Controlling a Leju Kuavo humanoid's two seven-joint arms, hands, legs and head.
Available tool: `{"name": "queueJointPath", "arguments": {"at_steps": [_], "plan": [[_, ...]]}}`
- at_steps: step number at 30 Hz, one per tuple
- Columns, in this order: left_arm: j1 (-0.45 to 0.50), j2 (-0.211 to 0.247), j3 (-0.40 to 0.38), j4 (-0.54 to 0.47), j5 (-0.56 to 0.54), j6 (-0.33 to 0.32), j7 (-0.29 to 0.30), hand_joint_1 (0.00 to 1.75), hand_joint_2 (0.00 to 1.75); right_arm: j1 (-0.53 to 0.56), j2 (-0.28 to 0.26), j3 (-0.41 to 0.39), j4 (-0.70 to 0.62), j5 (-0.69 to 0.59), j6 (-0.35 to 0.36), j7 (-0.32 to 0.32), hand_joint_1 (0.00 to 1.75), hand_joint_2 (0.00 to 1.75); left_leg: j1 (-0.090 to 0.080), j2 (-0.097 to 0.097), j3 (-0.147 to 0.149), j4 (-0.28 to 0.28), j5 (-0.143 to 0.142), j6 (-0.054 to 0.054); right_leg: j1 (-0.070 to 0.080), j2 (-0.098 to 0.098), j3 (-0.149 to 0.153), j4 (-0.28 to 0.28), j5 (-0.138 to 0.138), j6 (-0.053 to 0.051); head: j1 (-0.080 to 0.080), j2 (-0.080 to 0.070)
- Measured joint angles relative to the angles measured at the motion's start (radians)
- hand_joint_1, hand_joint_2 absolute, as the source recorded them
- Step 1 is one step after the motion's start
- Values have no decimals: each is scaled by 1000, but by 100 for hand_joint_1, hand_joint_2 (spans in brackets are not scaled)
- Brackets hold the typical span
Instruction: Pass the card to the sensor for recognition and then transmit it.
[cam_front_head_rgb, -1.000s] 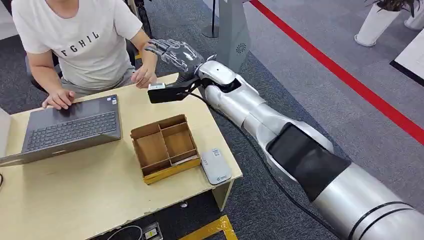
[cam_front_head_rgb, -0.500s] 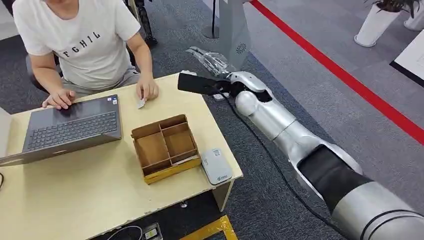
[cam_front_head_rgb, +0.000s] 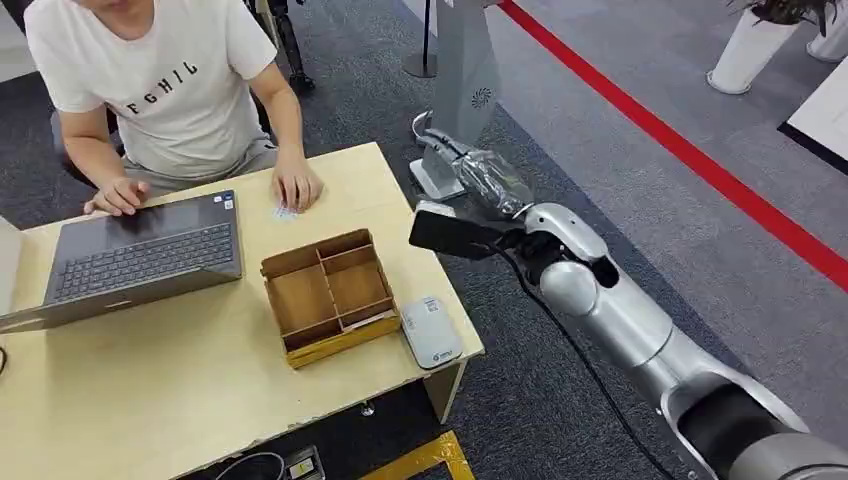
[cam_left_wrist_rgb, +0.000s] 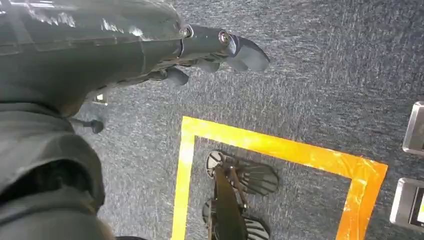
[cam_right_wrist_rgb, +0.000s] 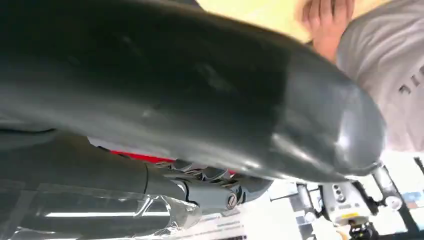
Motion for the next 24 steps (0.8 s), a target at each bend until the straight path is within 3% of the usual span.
{"name": "queueJointPath", "arguments": {"at_steps": [1,2,10,16,24], "plan": [[1,-2,0,0,5,5,0,0,0,40,1,5,-39,2,-5,5,0,0,-1,-1,-1,0,0,0,-1,0,-1,0,0,0,0,0],[1,-3,0,0,10,8,0,0,0,59,1,9,-71,-5,-8,16,0,175,-1,0,-1,0,0,0,-1,0,-1,0,0,0,0,0],[-1,-11,7,0,25,26,1,0,0,175,10,59,-186,11,-111,63,0,175,-1,0,-1,0,0,0,-1,0,-1,0,0,0,0,0],[-1,-19,8,0,29,30,1,0,0,209,29,144,-187,139,-220,92,0,175,-1,0,-1,0,0,0,-1,1,-1,0,0,0,0,0],[-2,-32,11,0,44,47,0,0,0,208,85,268,-153,339,-272,130,0,175,0,0,-1,0,0,0,0,1,-1,0,0,0,0,0]]}}
